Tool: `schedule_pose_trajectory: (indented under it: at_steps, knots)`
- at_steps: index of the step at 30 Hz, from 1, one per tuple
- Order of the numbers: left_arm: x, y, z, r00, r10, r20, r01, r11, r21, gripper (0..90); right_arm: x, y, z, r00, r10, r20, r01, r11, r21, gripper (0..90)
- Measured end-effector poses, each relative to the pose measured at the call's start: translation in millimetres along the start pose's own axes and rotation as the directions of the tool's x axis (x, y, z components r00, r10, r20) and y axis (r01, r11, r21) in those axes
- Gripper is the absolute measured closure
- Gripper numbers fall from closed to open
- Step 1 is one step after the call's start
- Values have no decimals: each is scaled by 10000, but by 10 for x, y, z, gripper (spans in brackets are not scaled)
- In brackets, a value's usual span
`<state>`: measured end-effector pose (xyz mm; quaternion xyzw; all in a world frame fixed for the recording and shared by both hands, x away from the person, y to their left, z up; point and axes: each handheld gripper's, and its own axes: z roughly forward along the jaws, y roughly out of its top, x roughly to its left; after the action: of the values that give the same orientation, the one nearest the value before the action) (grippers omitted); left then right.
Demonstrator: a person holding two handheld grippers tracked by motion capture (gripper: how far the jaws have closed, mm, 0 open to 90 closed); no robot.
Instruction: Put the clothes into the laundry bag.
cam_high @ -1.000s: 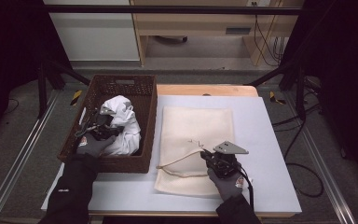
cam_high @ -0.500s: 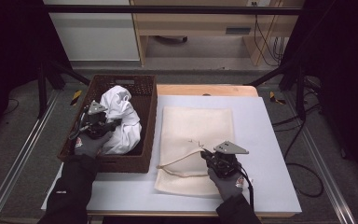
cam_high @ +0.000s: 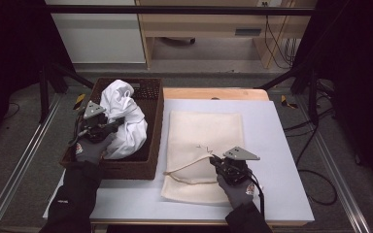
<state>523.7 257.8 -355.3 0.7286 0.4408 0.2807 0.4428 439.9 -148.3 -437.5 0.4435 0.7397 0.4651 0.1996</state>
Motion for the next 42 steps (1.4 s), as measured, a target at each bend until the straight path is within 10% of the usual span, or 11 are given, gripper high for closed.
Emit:
schedule_pose_trajectory:
  at_steps: [27,42]
  knots:
    - [-393,552,-830,9946,757,707,-553,9653,-2553,690,-17,6,-8,10000,59,6,-59,9999,-138,870]
    - [-881,605,-1048,9599,1802,2149,-1075,9441,-3116,690,-83,25,8,9995,297,123,-294,9993,-231,870]
